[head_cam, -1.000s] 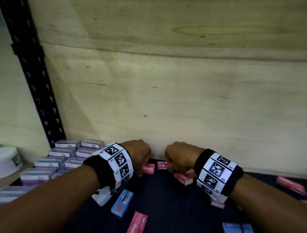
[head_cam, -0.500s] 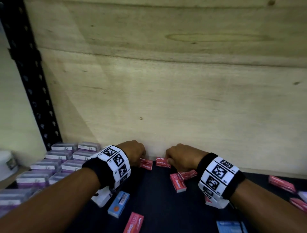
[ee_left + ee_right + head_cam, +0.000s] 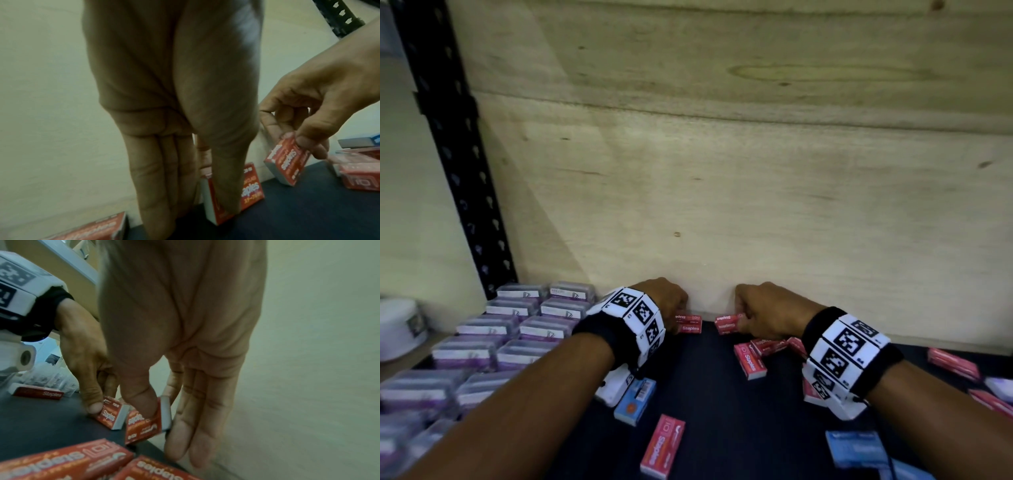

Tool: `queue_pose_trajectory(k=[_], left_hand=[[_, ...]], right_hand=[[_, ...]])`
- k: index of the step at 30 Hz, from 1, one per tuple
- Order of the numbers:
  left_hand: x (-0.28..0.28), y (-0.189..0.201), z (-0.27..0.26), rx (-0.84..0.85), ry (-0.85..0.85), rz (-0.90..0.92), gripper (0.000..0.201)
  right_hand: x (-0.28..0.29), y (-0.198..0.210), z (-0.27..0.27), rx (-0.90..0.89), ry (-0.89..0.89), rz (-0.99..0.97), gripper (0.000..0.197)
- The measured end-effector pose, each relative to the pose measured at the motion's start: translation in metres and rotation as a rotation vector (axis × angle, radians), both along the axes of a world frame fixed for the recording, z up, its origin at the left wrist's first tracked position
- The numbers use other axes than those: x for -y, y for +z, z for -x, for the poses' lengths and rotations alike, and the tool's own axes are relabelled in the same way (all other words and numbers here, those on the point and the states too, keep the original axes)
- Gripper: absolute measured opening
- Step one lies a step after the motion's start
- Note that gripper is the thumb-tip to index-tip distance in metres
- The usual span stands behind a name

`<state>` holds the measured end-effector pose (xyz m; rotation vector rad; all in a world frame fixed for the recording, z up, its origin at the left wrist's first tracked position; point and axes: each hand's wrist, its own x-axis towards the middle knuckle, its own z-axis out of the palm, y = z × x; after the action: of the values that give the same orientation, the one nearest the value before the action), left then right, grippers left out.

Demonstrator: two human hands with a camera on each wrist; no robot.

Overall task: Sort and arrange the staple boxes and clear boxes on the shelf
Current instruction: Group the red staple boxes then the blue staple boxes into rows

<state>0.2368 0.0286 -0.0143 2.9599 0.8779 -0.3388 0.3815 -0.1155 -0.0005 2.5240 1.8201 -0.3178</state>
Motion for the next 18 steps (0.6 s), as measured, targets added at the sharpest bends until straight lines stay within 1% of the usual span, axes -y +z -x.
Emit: queue_pose_trajectory(k=[6,10,15,18], left_hand=[[0.004,-0.001,-0.001,0.038,-0.013,-0.015,0.03],[0.004,-0.001,-0.002,0.045,-0.017,-0.015,0.03],[-0.001,-0.003,0.001,0.045,-0.006,-0.015,0.033],[-0.005,-0.005,0.002,0.043,-0.004,-0.008,0.032]], right_hand=[[-0.001,0.005,0.003,0.087,0.03,-0.026,0.026],[-0.011,0.0,0.011,0.101,0.064,-0.074,0.026],[-0.019,-0.012,0.017,0.187,0.071,-0.003,0.035],[-0.023,-0.013,0.016,0.185,0.061,0.013,0.035]])
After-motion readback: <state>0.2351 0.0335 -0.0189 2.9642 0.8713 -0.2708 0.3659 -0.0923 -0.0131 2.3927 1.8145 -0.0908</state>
